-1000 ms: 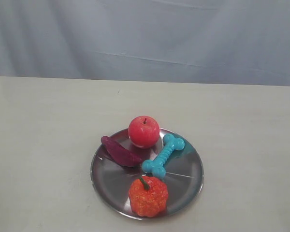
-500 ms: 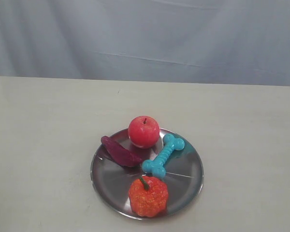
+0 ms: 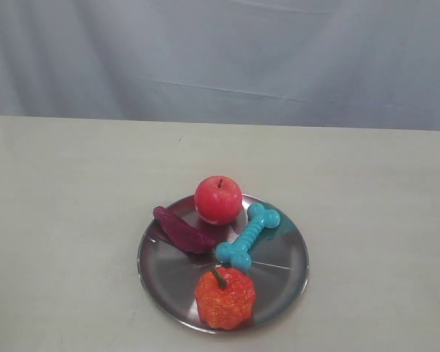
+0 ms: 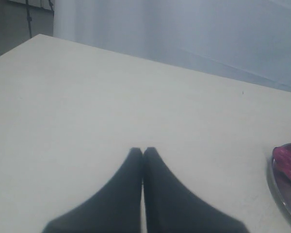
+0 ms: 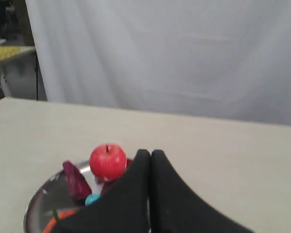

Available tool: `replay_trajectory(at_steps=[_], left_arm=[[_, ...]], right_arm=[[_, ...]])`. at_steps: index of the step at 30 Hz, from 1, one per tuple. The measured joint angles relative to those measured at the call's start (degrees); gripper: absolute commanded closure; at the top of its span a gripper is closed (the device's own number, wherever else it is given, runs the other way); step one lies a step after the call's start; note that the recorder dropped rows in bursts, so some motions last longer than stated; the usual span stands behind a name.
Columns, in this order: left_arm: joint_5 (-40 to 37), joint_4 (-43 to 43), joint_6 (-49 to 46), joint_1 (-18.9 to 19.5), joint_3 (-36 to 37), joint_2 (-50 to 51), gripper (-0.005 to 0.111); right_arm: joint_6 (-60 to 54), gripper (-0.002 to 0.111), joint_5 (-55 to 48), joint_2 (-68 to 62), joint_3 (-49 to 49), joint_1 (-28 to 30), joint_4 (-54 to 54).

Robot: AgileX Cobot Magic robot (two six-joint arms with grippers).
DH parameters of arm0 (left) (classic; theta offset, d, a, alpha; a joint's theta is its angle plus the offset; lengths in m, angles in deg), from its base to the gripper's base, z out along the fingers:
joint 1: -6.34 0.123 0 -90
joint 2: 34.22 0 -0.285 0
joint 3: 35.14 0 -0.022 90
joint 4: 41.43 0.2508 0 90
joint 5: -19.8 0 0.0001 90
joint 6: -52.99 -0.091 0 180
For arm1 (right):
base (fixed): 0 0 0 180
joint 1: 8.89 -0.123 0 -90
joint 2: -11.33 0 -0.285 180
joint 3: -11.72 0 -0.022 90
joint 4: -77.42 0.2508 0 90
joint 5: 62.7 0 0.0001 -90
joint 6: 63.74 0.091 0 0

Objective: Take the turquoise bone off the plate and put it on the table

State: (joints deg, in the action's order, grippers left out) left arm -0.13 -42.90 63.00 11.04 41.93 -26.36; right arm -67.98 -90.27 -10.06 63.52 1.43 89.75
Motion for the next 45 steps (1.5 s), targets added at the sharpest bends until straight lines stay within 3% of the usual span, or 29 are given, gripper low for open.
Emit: replay_trajectory(at_steps=[12,20,31,37,45], left_arm=[[0.0,0.0,0.0,0.0,0.0,0.0,0.107],[0.0,0.0,0.0,0.0,0.0,0.0,0.107],[0.0,0.0,0.0,0.0,0.0,0.0,0.107],[0.0,0.0,0.0,0.0,0.0,0.0,0.107],[0.0,0.0,0.0,0.0,0.0,0.0,0.107]], right_arm=[[2.8,0.109,-8.5,-29.8,-9.9,-0.5,1.9],[7.8,0.109,-11.0,-52.8,-25.4,-7.1,1.6],[34.6,0.109,-22.9,-78.6,-51.2,-18.1,-20.1],[43.6,0.108,-23.2,-85.3,-53.7,-19.8,-22.0],[45.2,0.108,-23.9,-90.5,-53.7,-20.0,-22.1]])
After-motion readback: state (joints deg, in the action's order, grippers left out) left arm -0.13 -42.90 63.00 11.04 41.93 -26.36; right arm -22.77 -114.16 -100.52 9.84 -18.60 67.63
